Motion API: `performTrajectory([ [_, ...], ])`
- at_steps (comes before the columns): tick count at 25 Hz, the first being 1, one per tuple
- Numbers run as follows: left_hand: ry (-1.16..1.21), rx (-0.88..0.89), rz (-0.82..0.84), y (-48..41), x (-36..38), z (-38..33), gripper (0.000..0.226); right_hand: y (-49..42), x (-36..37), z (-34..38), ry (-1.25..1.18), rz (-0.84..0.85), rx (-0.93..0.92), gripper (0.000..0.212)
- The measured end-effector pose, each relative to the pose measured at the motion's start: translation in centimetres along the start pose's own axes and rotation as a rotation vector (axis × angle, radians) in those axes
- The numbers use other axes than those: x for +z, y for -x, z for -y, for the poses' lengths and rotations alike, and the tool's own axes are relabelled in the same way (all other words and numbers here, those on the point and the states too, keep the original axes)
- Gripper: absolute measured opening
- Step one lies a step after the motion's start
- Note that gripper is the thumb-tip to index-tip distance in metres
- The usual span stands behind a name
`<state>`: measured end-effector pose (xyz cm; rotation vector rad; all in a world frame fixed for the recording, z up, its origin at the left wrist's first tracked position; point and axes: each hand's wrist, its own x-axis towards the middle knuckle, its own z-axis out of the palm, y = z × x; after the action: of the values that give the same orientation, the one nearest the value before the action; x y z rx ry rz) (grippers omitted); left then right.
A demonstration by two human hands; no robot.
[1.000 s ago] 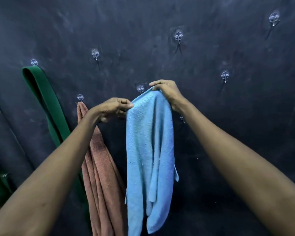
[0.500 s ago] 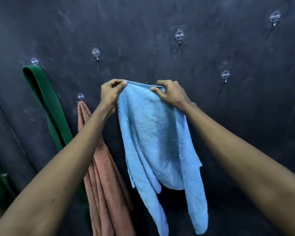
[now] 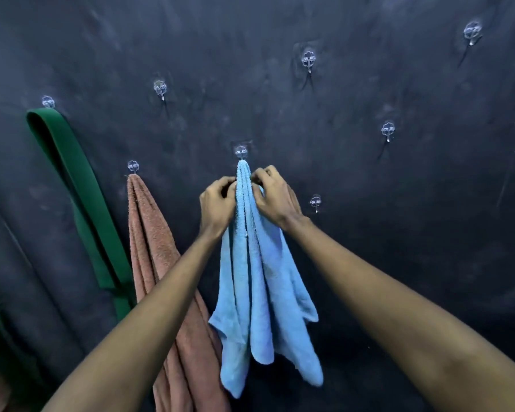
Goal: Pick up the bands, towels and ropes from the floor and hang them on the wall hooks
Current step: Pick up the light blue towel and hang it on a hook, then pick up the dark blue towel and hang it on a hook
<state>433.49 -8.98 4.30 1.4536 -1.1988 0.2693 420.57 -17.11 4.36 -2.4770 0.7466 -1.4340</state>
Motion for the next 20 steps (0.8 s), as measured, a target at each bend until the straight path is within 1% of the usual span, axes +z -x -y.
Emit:
performTrajectory([
  [2,-0.004,0.017,-0.008,0.7,0.0,0.1,0.023,0.0,0.4,0.2,-0.137,-0.029,0.015,0.021],
  [4,0.029,0.009,0.026,1.3,0.3,0.4,0.026,-0.1,0.7,0.4,-0.240,-0.014,0.043,0.026],
  [7,0.080,-0.036,0.042,1.4,0.7,0.6,0.027,-0.7,0.6,0.2,-0.358,0.043,0.176,0.019],
  [8,0.074,-0.043,0.039,1.3,0.7,0.6,0.028,-0.9,0.3,0.2,-0.380,0.068,0.197,0.017],
  [10,0.034,-0.072,0.059,1.4,0.5,0.6,0.030,-0.7,-0.5,0.4,-0.414,0.116,0.217,0.021],
  [13,-0.073,-0.141,0.105,3.3,-0.3,0.8,0.035,1.7,-2.3,0.6,-0.399,0.112,0.241,0.025],
  [16,-0.112,-0.231,0.106,6.3,-1.7,0.4,0.032,5.6,-4.8,-1.1,-0.289,0.126,0.263,0.025],
  [20,-0.144,-0.255,0.278,11.6,-3.0,-3.0,0.026,12.5,-10.3,-4.6,-0.144,0.157,0.363,0.025],
])
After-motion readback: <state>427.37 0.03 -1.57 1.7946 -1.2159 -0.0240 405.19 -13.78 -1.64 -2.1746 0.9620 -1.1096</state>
